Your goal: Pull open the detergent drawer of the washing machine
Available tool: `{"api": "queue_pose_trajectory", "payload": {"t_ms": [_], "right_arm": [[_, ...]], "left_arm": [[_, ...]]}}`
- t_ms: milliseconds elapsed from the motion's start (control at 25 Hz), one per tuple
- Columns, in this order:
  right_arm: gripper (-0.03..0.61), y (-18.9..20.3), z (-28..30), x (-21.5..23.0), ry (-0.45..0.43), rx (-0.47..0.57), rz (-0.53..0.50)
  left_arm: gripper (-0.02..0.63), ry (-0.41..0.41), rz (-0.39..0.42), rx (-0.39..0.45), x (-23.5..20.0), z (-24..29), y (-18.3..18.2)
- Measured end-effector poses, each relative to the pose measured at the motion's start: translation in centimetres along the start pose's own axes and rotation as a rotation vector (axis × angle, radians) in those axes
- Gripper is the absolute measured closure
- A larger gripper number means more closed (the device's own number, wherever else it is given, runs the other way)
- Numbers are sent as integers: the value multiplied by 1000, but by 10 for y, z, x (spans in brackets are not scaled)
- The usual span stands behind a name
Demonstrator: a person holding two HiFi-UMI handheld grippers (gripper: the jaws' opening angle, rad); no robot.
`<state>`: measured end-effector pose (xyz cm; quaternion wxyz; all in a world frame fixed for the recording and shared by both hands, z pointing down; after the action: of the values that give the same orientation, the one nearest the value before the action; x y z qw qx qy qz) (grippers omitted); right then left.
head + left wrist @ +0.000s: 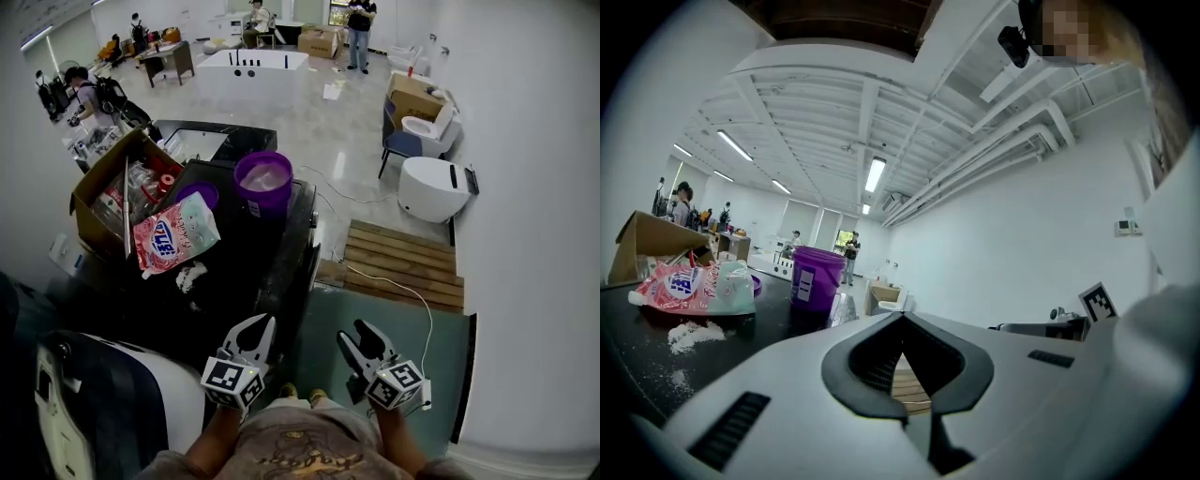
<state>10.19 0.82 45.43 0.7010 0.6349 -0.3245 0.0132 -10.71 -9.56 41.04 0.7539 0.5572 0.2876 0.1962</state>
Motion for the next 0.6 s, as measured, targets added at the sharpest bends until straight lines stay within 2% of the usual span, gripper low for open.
{"api": "queue_pose_trajectory", "payload": {"t_ms": [240,400,480,600], "right_arm": [[197,8,19,12,-93,-24,114],[144,16,39,14,-199,-31,223],[138,22,49,13,-256,-32,294],[132,39,62,15,-334,-88,352]], "left_arm": [[592,-69,-16,9,-7,-3,0],[592,-118,-21,18,-13,-7,-2],[592,-139,-22,21,-15,-9,-2],[592,-169,-23,21,-19,-12,-2]]}}
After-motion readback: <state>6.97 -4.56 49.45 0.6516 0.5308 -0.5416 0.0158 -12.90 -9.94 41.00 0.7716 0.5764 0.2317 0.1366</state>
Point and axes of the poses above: the fingertips, and each gripper's own axes: z forward along the fingers, x to its right, y out of its underside, the point moved 5 cm from there along -z, backward along the fingers, and after that the axes turned 13 degrees about -y, right-handed, at the moved point
